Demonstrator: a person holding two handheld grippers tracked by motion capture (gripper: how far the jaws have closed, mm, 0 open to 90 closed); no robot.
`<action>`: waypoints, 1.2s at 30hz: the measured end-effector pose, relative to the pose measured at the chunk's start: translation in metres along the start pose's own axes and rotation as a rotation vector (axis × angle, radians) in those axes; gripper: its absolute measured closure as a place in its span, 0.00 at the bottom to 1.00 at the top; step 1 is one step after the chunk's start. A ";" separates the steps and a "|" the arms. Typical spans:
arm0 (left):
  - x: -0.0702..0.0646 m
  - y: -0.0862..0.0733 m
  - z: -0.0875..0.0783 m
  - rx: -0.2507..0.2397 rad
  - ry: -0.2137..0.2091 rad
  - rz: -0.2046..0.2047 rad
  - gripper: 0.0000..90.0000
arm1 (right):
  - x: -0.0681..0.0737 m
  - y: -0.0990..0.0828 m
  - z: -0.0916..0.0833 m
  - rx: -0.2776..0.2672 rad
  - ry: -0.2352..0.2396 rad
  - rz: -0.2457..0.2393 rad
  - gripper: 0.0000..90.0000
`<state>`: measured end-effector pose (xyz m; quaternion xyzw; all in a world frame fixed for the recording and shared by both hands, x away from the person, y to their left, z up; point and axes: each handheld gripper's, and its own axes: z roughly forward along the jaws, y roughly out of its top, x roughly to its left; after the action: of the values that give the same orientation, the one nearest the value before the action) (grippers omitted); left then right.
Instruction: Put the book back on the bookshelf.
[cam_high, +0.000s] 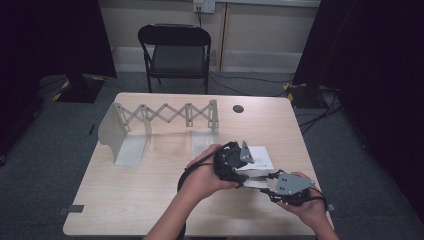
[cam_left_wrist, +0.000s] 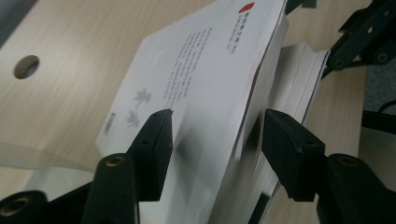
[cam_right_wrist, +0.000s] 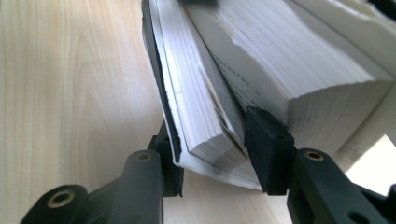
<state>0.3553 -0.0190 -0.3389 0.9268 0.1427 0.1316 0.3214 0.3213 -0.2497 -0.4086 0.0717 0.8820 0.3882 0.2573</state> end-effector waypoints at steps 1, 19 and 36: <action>0.001 -0.002 -0.002 0.005 0.006 0.001 0.47 | -0.003 0.000 -0.001 -0.003 0.003 0.012 0.68; 0.013 -0.032 -0.022 -0.031 0.009 -0.078 0.31 | -0.033 0.015 -0.004 0.038 0.059 0.035 0.72; 0.020 -0.071 -0.005 -0.015 -0.025 -0.160 0.29 | -0.049 0.023 -0.010 0.045 0.112 0.078 0.75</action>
<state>0.3595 0.0444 -0.3773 0.9116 0.2111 0.0951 0.3396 0.3560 -0.2562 -0.3664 0.0897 0.9000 0.3815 0.1906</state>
